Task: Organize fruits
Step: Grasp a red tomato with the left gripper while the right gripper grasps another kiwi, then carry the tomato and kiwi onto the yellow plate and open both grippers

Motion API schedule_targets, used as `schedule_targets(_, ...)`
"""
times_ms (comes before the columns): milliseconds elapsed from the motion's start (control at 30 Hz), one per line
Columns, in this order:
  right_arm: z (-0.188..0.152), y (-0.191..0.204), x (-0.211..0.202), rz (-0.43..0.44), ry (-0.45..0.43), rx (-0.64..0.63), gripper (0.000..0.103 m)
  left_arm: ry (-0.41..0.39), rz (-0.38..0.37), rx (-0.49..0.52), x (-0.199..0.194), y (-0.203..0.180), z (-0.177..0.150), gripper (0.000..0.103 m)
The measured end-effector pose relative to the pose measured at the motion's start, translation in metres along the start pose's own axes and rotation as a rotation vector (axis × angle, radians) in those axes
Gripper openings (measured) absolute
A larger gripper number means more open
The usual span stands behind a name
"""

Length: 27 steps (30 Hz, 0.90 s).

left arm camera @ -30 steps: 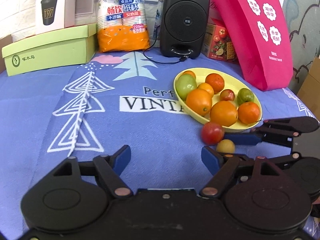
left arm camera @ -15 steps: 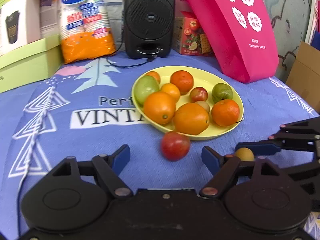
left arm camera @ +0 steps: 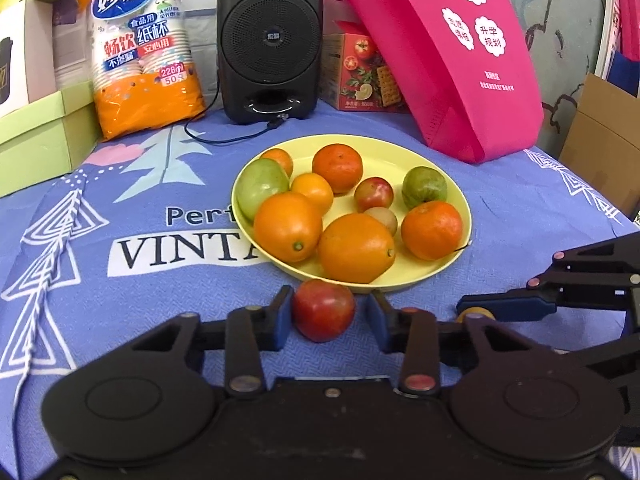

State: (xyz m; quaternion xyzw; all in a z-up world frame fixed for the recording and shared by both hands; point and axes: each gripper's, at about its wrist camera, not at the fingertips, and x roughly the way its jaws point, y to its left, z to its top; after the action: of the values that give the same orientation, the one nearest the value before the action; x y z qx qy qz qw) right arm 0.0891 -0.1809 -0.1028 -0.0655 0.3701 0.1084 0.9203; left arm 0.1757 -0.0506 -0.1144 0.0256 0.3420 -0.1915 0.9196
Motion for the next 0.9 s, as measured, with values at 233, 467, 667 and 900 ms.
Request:
schedule_targets(233, 0.000, 0.002, 0.000, -0.010, 0.001, -0.008, 0.027, 0.010, -0.004, -0.012, -0.004, 0.004, 0.000, 0.030)
schedule_targets(467, 0.000, 0.005, -0.002, -0.026, -0.001, -0.012, 0.027, 0.015, -0.001, -0.003, -0.009, 0.001, 0.000, 0.030)
schedule_targets(667, -0.002, 0.006, -0.009, -0.031, -0.004, -0.009, 0.027, 0.011, 0.001, -0.001, -0.021, 0.001, -0.003, 0.030)
schedule_targets(900, -0.008, 0.007, -0.026, -0.029, -0.006, -0.018, 0.027, -0.038, -0.006, 0.028, -0.057, 0.000, -0.005, 0.030)
